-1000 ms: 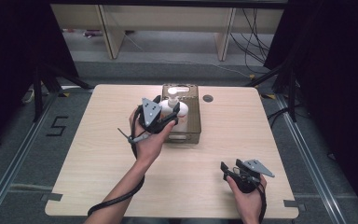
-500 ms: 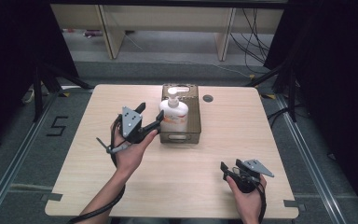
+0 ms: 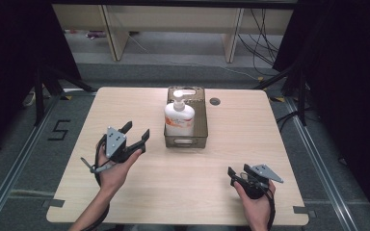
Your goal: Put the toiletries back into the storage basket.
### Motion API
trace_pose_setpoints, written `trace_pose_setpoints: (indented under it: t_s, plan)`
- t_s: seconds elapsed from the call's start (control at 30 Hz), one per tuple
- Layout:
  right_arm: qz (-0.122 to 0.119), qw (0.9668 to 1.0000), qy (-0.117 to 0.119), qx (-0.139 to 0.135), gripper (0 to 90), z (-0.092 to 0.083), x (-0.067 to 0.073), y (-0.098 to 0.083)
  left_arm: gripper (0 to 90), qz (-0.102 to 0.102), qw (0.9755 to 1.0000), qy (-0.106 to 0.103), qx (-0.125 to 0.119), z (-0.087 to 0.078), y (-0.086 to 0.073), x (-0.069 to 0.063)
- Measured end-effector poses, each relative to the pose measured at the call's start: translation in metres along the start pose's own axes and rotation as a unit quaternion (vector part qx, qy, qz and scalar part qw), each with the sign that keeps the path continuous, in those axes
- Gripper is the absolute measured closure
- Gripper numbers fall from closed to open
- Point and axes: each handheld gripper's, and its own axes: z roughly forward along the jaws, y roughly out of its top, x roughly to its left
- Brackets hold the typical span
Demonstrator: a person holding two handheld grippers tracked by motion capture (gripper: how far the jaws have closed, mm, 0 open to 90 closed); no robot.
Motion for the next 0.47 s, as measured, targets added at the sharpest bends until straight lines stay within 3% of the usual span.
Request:
trace_pose_setpoints:
  t_s: [0.03,0.17,0.37,0.47]
  plan:
    - [-0.006,1.0000,-0.004,-0.003,33.1,0.000,0.000,0.000,31.5,-0.003,0.9999,0.008,0.008,-0.005,-0.012,0.009]
    - [-0.007,0.9999,0.006,-0.011,33.2,0.002,0.000,0.000,31.4,-0.019,0.9993,0.023,0.022,-0.014,-0.034,0.024]
    - [-0.008,1.0000,-0.003,-0.003,33.0,0.001,0.001,0.000,31.4,-0.036,0.9984,0.034,0.027,-0.017,-0.057,0.035]
    - [-0.006,1.0000,0.000,-0.002,32.9,0.001,0.001,0.000,31.4,-0.036,0.9981,0.043,0.026,-0.018,-0.063,0.038]
